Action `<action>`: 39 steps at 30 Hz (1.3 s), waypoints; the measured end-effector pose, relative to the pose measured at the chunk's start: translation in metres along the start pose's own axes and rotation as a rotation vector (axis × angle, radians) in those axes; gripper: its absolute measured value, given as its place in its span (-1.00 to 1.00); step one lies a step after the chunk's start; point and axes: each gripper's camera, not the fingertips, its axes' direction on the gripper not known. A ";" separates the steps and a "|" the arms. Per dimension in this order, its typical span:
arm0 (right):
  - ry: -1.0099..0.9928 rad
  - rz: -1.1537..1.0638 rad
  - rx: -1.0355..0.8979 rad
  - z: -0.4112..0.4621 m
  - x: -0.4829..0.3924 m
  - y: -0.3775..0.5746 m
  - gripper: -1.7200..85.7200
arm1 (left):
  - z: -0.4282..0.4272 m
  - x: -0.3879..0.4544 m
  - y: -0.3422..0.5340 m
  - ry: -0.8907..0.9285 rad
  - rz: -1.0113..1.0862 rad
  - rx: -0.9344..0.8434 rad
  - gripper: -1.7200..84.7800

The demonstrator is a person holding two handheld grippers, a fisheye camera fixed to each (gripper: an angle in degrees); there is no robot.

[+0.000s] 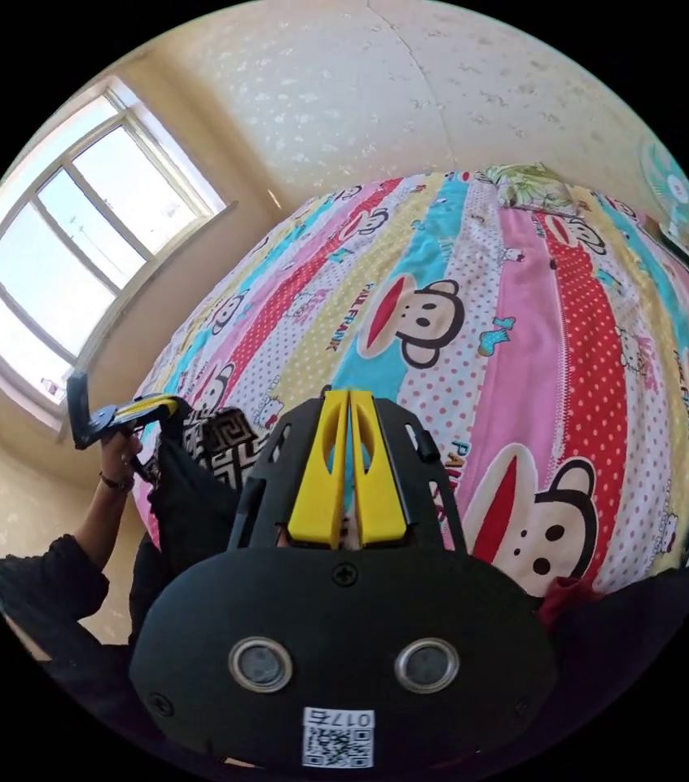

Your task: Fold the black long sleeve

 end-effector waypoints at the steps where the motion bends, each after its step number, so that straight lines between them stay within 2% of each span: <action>1: -0.012 0.027 -0.029 0.010 0.012 -0.006 -0.94 | 0.012 -0.002 -0.003 0.008 -0.005 -0.042 -0.93; 3: -0.167 0.027 -0.138 0.029 0.027 -0.010 -0.94 | 0.045 -0.014 -0.002 0.038 -0.044 -0.160 -0.84; 4: -0.271 0.014 -0.196 0.037 0.034 -0.007 -0.93 | 0.046 -0.016 0.002 0.037 -0.052 -0.164 -0.82; 6: -0.355 -0.011 -0.250 0.039 0.040 0.006 -0.91 | 0.029 -0.026 0.022 0.029 -0.077 -0.115 -0.75; 8: -0.361 -0.013 -0.296 0.036 0.046 0.027 -0.86 | 0.004 -0.033 0.044 -0.001 -0.093 -0.064 -0.72; 10: -0.305 0.016 -0.373 0.032 0.057 0.063 -0.66 | -0.022 -0.039 0.071 -0.035 -0.116 -0.027 -0.71; 11: -0.289 0.027 -0.389 0.031 0.061 0.073 -0.62 | -0.037 -0.045 0.092 -0.030 -0.152 -0.002 -0.71; 13: -0.300 0.067 -0.406 0.027 0.079 0.114 -0.53 | -0.048 -0.056 0.121 0.079 -0.221 0.023 -0.69; 14: -0.331 0.076 -0.385 0.025 0.083 0.123 -0.53 | -0.047 -0.065 0.139 0.207 -0.279 0.029 -0.68; 15: -0.407 0.117 -0.330 0.020 0.093 0.139 -0.54 | -0.039 -0.072 0.152 0.345 -0.341 0.030 -0.66; 17: -0.551 0.195 -0.299 0.023 0.104 0.158 -0.58 | -0.021 -0.073 0.164 0.471 -0.395 0.011 -0.64; 19: -0.664 0.259 -0.311 0.045 0.101 0.178 -0.66 | -0.015 -0.065 0.169 0.436 -0.426 0.034 -0.65; 21: -0.673 0.280 -0.330 0.063 0.092 0.187 -0.79 | -0.020 -0.048 0.166 0.325 -0.430 0.043 -0.68; 23: -0.659 0.315 -0.288 0.060 0.092 0.187 -0.83 | -0.025 -0.037 0.160 0.244 -0.418 0.007 -0.74; 24: -0.624 0.339 -0.194 0.040 0.093 0.187 -0.84 | -0.026 -0.033 0.158 0.233 -0.406 -0.006 -0.78; 25: -0.552 0.299 -0.088 0.010 0.085 0.185 -0.85 | -0.026 -0.031 0.157 0.233 -0.399 -0.012 -0.80; 26: -0.486 0.262 -0.063 -0.003 0.077 0.183 -0.86 | -0.026 -0.028 0.156 0.227 -0.383 -0.022 -0.80; 28: -0.152 0.092 -0.049 -0.033 0.033 0.177 -0.86 | -0.025 -0.025 0.155 0.209 -0.361 -0.022 -0.81; 30: 0.026 0.046 -0.034 -0.030 0.015 0.182 -0.84 | -0.026 -0.024 0.156 0.195 -0.358 -0.012 -0.81; 31: 0.100 0.090 -0.055 -0.016 0.017 0.187 -0.83 | -0.026 -0.024 0.156 0.194 -0.360 -0.009 -0.81; 33: 0.125 0.174 -0.189 0.014 0.036 0.193 -0.79 | -0.028 -0.025 0.157 0.204 -0.375 0.001 -0.81; 34: 0.056 0.201 -0.280 0.029 0.052 0.195 -0.76 | -0.029 -0.026 0.158 0.207 -0.377 0.003 -0.81; 37: -0.190 0.273 -0.152 0.008 0.085 0.205 -0.72 | -0.032 -0.027 0.158 0.216 -0.375 0.013 -0.81; 39: -0.222 0.313 -0.106 -0.001 0.100 0.204 -0.71 | -0.034 -0.026 0.158 0.212 -0.372 0.018 -0.81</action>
